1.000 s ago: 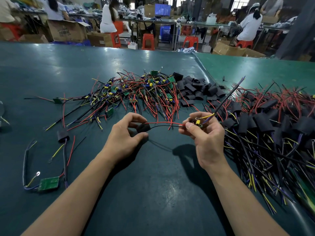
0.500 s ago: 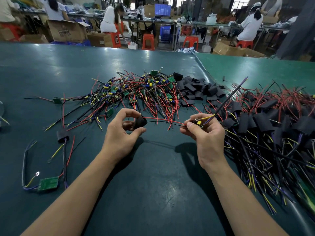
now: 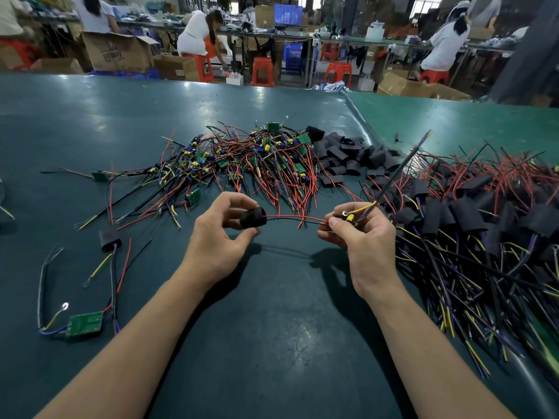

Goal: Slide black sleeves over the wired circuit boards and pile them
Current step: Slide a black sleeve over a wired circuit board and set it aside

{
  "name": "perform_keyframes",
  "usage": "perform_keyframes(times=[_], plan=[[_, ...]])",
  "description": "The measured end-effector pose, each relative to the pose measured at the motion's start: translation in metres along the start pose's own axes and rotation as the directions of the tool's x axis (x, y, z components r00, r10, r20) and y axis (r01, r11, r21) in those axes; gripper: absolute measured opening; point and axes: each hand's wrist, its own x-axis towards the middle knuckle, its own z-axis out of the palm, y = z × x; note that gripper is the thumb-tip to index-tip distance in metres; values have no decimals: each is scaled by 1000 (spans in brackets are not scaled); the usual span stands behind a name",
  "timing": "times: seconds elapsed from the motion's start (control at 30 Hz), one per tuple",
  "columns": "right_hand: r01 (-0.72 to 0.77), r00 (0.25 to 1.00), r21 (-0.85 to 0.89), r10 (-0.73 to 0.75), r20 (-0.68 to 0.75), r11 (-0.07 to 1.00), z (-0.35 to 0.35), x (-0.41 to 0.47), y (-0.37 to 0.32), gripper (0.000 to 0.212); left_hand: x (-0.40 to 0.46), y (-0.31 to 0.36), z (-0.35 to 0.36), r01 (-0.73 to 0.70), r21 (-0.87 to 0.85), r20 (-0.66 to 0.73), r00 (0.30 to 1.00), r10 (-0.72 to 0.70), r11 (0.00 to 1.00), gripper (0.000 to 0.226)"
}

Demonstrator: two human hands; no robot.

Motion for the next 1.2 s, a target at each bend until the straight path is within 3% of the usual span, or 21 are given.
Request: perform_keyframes(times=[0.23, 0.33, 0.43, 0.53, 0.8, 1.1, 1.2], plan=[[-11, 985, -8, 13, 175, 1000, 8, -6, 0, 26, -7, 20, 3, -118, 128, 117, 988, 103, 985, 30], [-71, 972, 23, 64, 226, 997, 9, -8, 0, 15, -11, 25, 7, -166, 205, 133, 981, 141, 965, 28], [-115, 961, 88, 89, 261, 989, 9, -7, 0, 10, -12, 27, 7, -176, 184, 140, 979, 151, 967, 28], [-54, 958, 0, 52, 281, 999, 8, -8, -1, 18, -11, 29, 10, -178, 130, 158, 975, 157, 975, 27], [-100, 972, -4, 99, 213, 995, 9, -9, -1, 13, -11, 28, 14, -148, 8, 149, 978, 145, 989, 23], [-209, 956, 1, 204, 210, 978, 9, -8, 2, 11, -10, 22, 16, -226, 40, 107, 969, 220, 973, 20], [-219, 951, 49, 202, 234, 974, 9, -8, 1, 14, -9, 21, 17, -194, 2, 109, 975, 193, 981, 19]])
